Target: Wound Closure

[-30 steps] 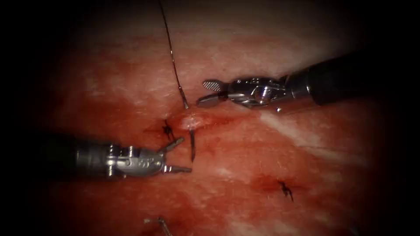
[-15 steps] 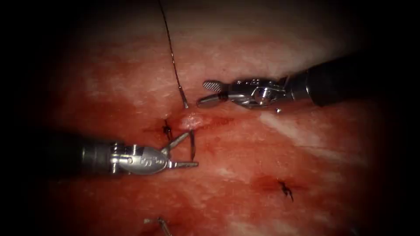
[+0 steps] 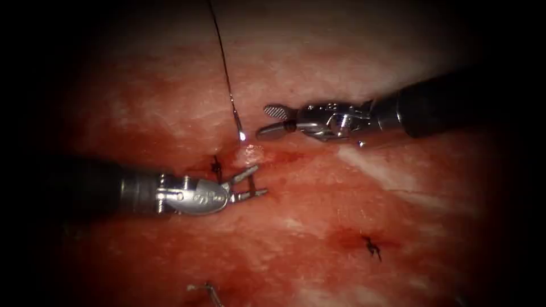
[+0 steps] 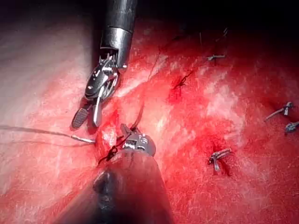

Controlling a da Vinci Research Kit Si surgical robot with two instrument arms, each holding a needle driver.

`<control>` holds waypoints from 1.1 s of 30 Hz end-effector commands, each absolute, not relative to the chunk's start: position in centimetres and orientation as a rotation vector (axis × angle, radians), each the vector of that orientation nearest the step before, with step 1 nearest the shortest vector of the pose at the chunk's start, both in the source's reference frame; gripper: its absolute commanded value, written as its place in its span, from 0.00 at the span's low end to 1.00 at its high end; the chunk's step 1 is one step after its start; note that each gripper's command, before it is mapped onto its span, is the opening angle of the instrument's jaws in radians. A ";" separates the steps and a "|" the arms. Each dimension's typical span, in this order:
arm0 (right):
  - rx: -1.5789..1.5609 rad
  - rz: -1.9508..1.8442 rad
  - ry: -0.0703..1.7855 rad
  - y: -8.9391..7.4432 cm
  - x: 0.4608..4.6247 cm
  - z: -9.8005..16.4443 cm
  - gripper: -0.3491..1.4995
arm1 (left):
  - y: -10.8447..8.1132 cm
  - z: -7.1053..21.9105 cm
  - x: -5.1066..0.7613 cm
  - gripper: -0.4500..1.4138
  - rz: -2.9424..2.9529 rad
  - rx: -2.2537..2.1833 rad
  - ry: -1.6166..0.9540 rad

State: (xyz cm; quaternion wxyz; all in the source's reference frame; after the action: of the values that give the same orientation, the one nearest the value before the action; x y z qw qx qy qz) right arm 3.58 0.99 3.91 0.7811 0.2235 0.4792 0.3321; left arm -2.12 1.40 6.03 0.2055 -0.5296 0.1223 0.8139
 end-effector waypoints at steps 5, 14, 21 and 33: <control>0.484 0.718 1.034 1.0 3.62 4.0 0.75 | 1.3 6.0 -2.06 0.00 2.189 -1.552 0.201; 0.484 0.717 1.035 0.9 3.63 4.0 0.75 | 1.2 5.5 -2.23 0.00 1.856 -1.648 -0.407; 0.487 0.713 1.037 0.9 3.63 4.0 0.75 | 1.2 5.0 -2.26 0.00 1.706 -1.691 -0.733; 0.501 0.729 1.028 0.9 3.45 3.7 0.71 | 1.2 4.5 -2.19 0.00 2.236 -1.756 -0.108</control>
State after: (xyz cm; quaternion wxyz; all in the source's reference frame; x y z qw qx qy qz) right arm 3.42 0.96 3.68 0.7791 0.2298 0.4765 0.3363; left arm -2.13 1.26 4.46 0.1385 -0.6050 -0.0189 0.7839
